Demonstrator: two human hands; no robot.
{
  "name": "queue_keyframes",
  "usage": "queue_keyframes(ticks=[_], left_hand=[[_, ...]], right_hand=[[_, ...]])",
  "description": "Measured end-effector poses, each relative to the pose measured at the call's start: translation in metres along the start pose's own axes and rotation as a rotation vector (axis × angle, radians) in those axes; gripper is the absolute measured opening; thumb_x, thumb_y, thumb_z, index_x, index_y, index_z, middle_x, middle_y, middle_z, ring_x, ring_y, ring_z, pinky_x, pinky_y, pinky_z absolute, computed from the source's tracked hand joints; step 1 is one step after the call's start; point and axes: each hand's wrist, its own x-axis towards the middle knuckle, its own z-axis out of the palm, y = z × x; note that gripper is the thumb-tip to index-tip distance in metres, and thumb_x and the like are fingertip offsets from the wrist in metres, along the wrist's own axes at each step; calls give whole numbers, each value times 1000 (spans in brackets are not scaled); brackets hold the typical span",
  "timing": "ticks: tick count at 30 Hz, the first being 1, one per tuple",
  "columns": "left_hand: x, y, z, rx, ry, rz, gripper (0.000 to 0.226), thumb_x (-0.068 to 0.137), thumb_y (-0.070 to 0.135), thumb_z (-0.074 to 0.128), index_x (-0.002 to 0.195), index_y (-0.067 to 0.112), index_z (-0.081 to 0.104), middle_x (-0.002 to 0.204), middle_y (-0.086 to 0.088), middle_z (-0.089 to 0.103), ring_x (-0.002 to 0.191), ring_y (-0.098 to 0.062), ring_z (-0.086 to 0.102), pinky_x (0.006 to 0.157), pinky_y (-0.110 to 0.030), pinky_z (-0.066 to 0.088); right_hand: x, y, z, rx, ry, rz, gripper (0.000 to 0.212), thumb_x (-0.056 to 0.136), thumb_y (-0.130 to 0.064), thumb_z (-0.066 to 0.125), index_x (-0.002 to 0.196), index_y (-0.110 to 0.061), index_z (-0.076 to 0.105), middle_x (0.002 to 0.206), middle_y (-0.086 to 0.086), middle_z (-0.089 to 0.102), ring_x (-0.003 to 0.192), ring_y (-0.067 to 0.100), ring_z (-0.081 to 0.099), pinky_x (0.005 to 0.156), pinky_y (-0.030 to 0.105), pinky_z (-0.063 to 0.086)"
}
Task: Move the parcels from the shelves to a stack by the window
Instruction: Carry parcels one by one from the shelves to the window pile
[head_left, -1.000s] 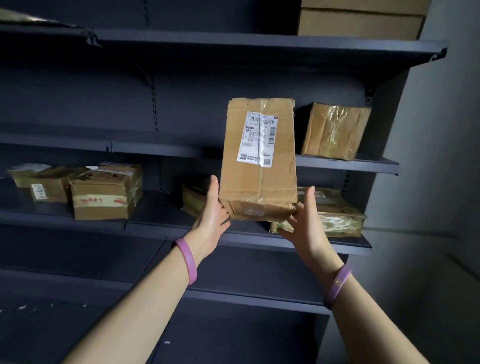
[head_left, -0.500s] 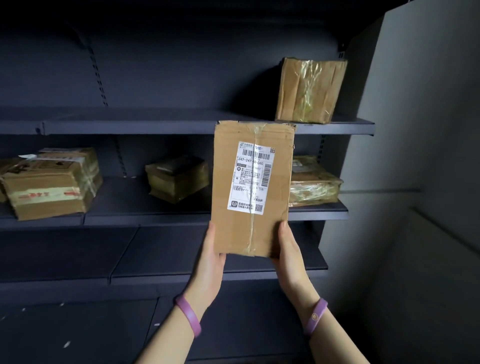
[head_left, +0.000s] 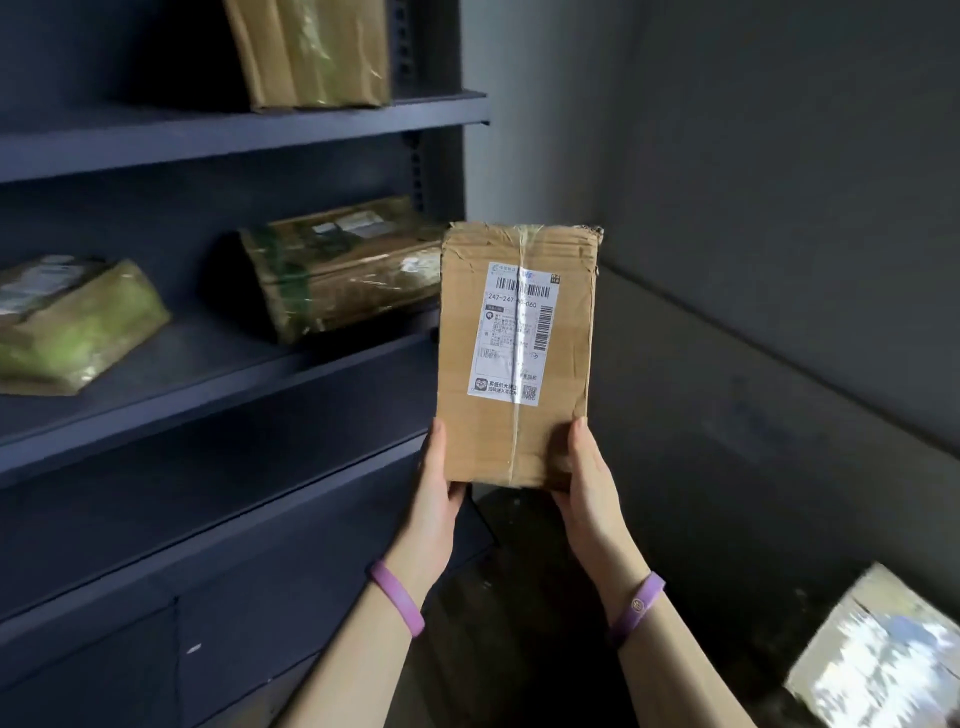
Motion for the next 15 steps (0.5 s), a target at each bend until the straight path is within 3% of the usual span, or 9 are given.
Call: queue_keyframes(ticks=[3, 8, 10, 13, 15], left_hand=[[12, -27, 32, 40, -106, -104, 54, 73, 74, 51, 117, 46, 62, 119, 15, 70, 108, -3, 65, 91, -28, 46], [22, -63, 90, 86, -285, -265, 71, 57, 78, 60, 117, 40, 65, 122, 12, 69, 117, -8, 59, 102, -34, 42], [21, -77, 114, 110, -361, -310, 59, 60, 75, 60, 106, 41, 72, 114, 16, 72, 110, -4, 63, 97, -30, 45], [13, -101, 148, 139, -474, -371, 32, 64, 70, 60, 80, 49, 77, 95, 20, 75, 85, 6, 69, 78, -23, 46], [1, -114, 169, 144, -575, -403, 28, 70, 69, 56, 80, 52, 76, 96, 19, 75, 84, 7, 69, 76, -22, 46]], right_hand=[[-12, -3, -39, 31, 174, -2, 41, 93, -62, 48, 128, -46, 61, 126, -27, 65, 117, -7, 60, 100, 31, 47], [-37, -8, -99, 41, 457, -75, 63, 91, -62, 49, 144, -27, 52, 142, -10, 59, 135, 11, 51, 117, 47, 36], [-50, -12, -122, 21, 548, -102, 70, 88, -70, 52, 145, -29, 51, 144, -9, 57, 137, 13, 49, 118, 48, 33], [-77, -18, -151, -70, 648, -150, 68, 90, -72, 46, 145, -33, 50, 146, -9, 55, 138, 13, 48, 118, 48, 33], [-96, -23, -169, -75, 731, -160, 62, 89, -74, 45, 138, -37, 56, 140, -9, 60, 133, 13, 53, 113, 45, 38]])
